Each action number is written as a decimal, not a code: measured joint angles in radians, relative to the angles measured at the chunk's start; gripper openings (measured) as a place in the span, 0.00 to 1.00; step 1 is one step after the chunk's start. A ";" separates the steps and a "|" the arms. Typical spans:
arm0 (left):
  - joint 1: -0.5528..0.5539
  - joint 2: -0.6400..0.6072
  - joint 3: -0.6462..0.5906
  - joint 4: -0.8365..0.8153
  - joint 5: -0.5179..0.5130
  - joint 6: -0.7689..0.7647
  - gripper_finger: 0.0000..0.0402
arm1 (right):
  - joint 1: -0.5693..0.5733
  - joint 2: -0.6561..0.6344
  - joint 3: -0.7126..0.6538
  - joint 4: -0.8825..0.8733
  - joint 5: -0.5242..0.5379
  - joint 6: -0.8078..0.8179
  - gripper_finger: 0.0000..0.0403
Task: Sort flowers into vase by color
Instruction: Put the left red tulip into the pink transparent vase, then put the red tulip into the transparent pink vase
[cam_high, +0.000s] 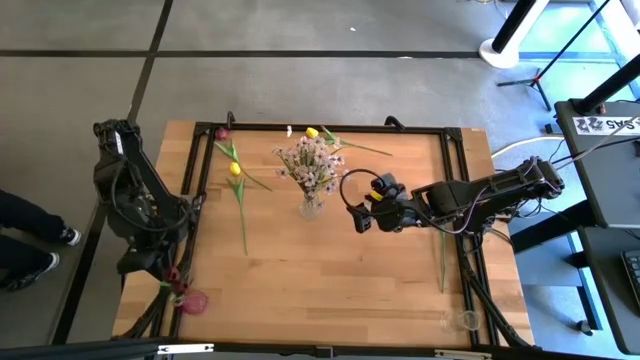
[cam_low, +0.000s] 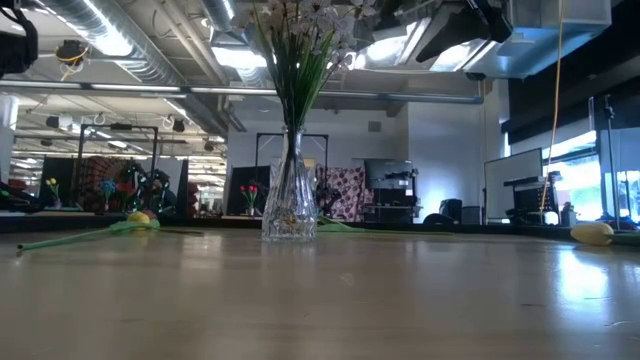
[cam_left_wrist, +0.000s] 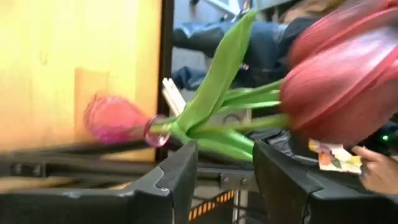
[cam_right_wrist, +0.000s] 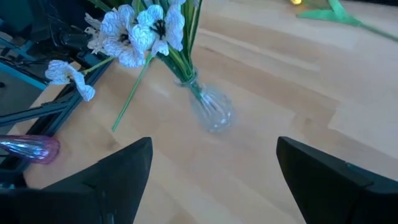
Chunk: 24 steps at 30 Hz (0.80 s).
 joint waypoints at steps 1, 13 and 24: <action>0.000 0.002 0.000 -0.011 0.012 -0.004 0.38 | 0.000 0.000 0.000 0.000 0.006 -0.011 0.85; 0.000 -0.009 0.000 -0.411 -0.333 -0.216 0.39 | -0.031 0.000 0.000 0.006 0.069 -0.156 0.85; 0.196 0.018 -0.059 -0.564 -1.113 -0.701 0.38 | -0.217 -0.003 0.165 0.223 0.000 -0.780 0.85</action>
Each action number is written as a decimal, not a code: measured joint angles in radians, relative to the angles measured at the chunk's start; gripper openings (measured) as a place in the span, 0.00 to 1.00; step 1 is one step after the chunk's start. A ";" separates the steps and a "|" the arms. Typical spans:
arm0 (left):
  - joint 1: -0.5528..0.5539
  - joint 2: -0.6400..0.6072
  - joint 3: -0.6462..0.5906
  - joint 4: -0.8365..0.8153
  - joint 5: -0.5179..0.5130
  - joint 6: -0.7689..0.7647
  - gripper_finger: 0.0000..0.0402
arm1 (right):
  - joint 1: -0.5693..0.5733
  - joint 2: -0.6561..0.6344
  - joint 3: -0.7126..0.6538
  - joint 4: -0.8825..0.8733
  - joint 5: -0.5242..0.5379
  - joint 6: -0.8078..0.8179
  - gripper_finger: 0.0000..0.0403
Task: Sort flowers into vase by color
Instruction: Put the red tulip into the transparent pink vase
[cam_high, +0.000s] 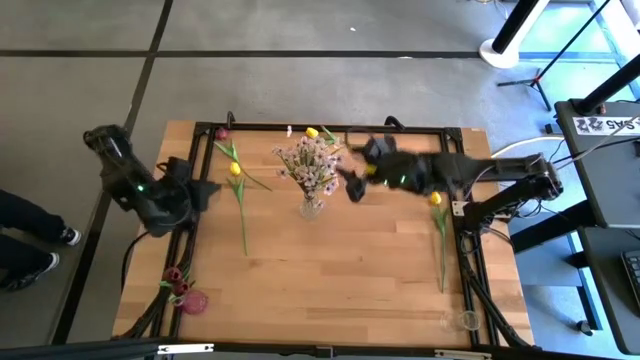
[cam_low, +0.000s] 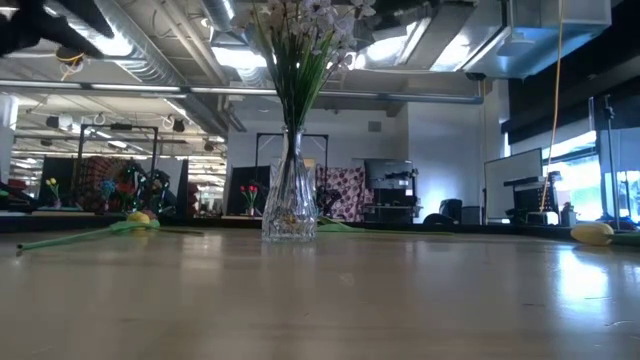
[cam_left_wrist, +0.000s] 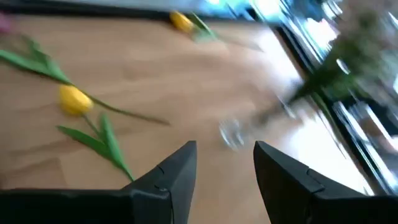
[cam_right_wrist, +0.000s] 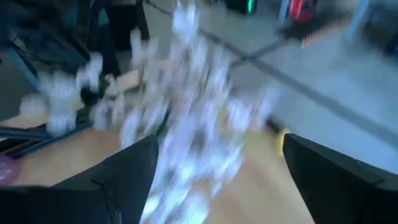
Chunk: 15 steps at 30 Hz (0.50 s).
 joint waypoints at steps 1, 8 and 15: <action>0.048 0.012 -0.015 0.005 -0.013 -0.017 0.38 | -0.021 0.000 0.036 0.000 -0.015 -0.070 0.85; 0.427 0.126 -0.123 0.208 -0.029 0.031 0.38 | -0.149 -0.002 0.274 0.002 -0.046 -0.459 0.85; 0.822 0.274 -0.131 0.436 0.073 0.263 0.38 | -0.243 -0.002 0.405 -0.045 -0.093 -0.570 0.85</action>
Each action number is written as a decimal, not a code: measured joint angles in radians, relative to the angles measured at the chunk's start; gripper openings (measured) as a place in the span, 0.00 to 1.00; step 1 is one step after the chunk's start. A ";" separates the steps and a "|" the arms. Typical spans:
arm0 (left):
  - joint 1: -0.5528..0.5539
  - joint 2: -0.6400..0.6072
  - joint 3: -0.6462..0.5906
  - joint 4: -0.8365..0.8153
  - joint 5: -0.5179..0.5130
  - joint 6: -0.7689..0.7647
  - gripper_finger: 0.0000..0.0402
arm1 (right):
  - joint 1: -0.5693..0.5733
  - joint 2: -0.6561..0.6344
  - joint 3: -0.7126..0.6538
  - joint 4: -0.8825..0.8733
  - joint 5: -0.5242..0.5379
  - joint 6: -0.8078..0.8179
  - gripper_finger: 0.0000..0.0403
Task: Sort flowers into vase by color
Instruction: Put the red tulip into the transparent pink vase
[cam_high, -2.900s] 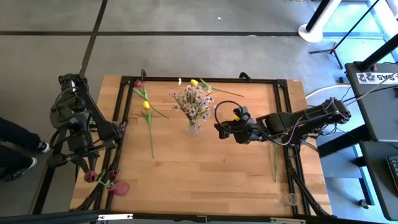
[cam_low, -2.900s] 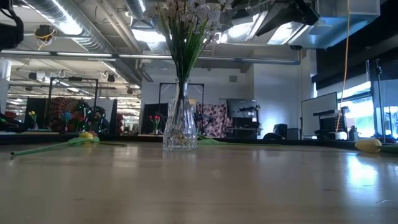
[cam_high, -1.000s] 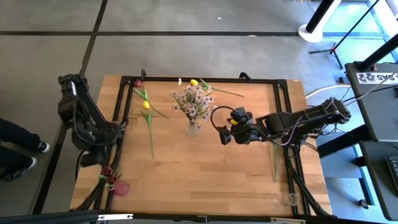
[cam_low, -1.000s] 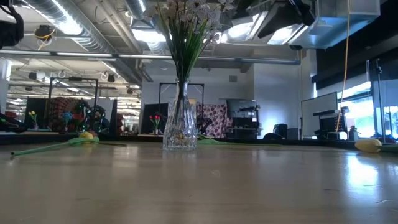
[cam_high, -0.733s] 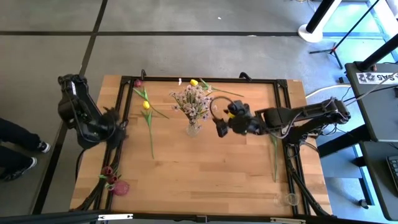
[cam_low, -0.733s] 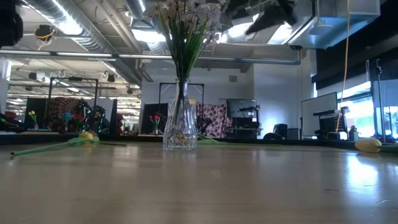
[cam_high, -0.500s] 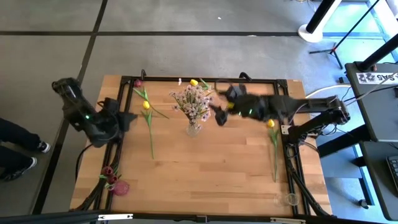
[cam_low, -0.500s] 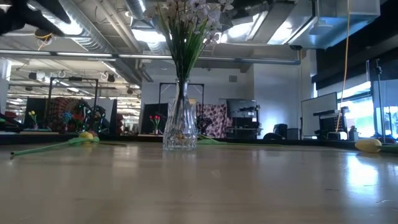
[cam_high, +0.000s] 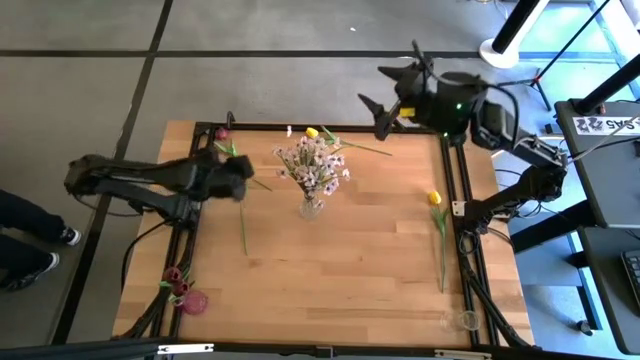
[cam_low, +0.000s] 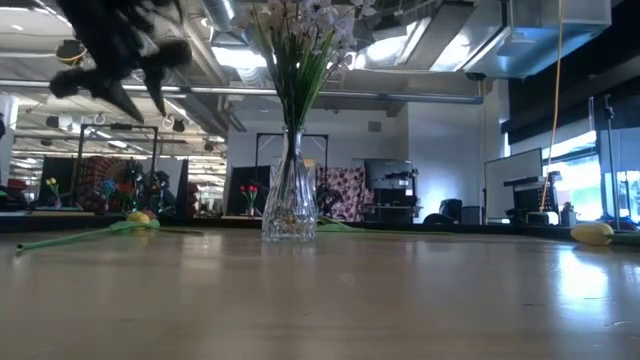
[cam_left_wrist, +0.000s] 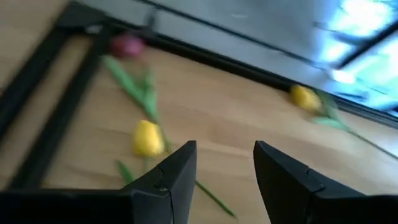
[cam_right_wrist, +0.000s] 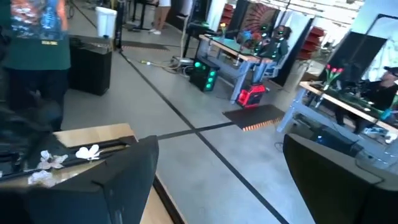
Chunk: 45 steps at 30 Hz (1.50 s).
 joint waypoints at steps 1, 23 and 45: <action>0.059 0.017 0.000 0.000 0.020 0.006 0.38 | -0.008 0.000 0.010 -0.012 -0.020 0.002 0.85; 0.693 0.372 -0.002 0.132 0.133 0.118 0.38 | -0.012 -0.144 0.020 -0.322 0.024 0.055 0.85; 0.925 0.632 -0.017 0.467 0.315 0.318 0.38 | -0.012 -0.119 0.019 -0.381 0.024 0.243 0.85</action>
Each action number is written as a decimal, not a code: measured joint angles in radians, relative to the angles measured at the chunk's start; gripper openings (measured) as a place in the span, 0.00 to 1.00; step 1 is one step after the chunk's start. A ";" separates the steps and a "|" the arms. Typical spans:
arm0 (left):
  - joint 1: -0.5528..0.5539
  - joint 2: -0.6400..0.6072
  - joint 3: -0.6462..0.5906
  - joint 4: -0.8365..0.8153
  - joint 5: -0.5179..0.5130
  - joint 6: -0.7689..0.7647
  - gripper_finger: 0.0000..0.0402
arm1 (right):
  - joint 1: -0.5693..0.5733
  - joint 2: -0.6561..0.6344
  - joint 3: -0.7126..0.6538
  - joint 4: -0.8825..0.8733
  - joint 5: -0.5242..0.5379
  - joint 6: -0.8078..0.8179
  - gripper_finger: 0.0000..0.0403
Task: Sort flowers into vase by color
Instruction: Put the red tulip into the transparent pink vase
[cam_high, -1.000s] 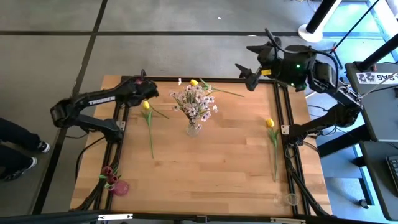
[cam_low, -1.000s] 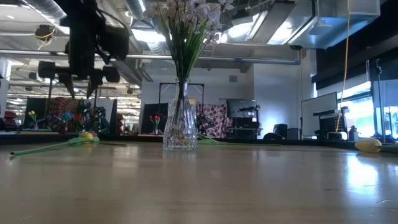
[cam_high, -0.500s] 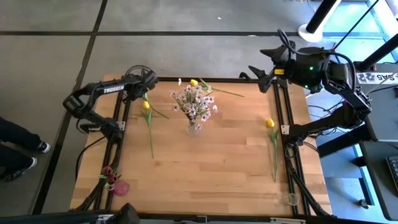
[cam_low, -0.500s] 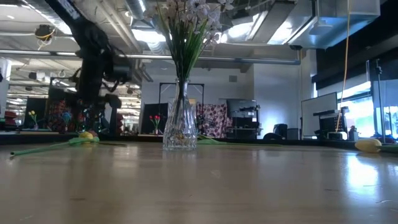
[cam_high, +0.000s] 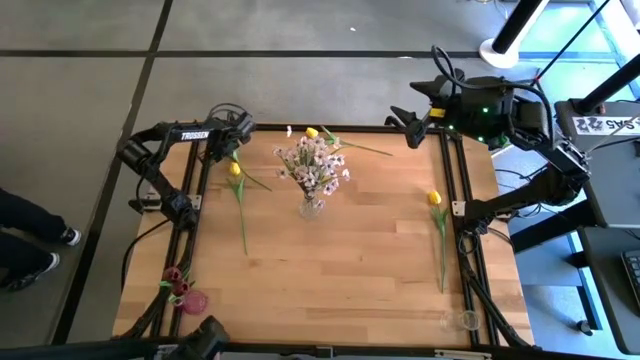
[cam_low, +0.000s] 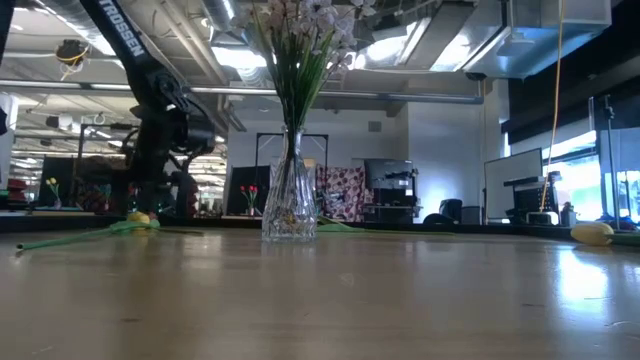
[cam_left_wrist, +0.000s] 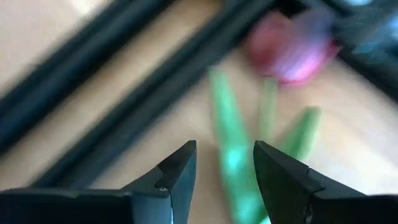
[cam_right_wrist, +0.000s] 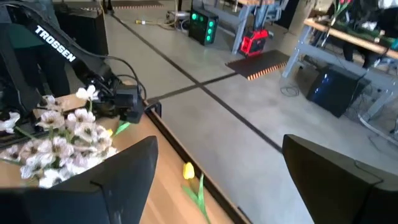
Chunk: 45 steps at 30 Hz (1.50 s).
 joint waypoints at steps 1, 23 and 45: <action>-0.002 0.000 0.000 0.034 0.018 0.015 0.38 | 0.000 0.007 0.000 0.014 0.000 -0.013 0.85; -0.050 0.096 0.009 0.143 0.078 -0.005 0.20 | 0.000 0.091 0.000 0.076 -0.010 -0.031 0.85; -0.154 -0.602 0.003 0.253 0.120 0.437 0.00 | 0.000 0.074 0.000 0.041 -0.065 -0.064 0.85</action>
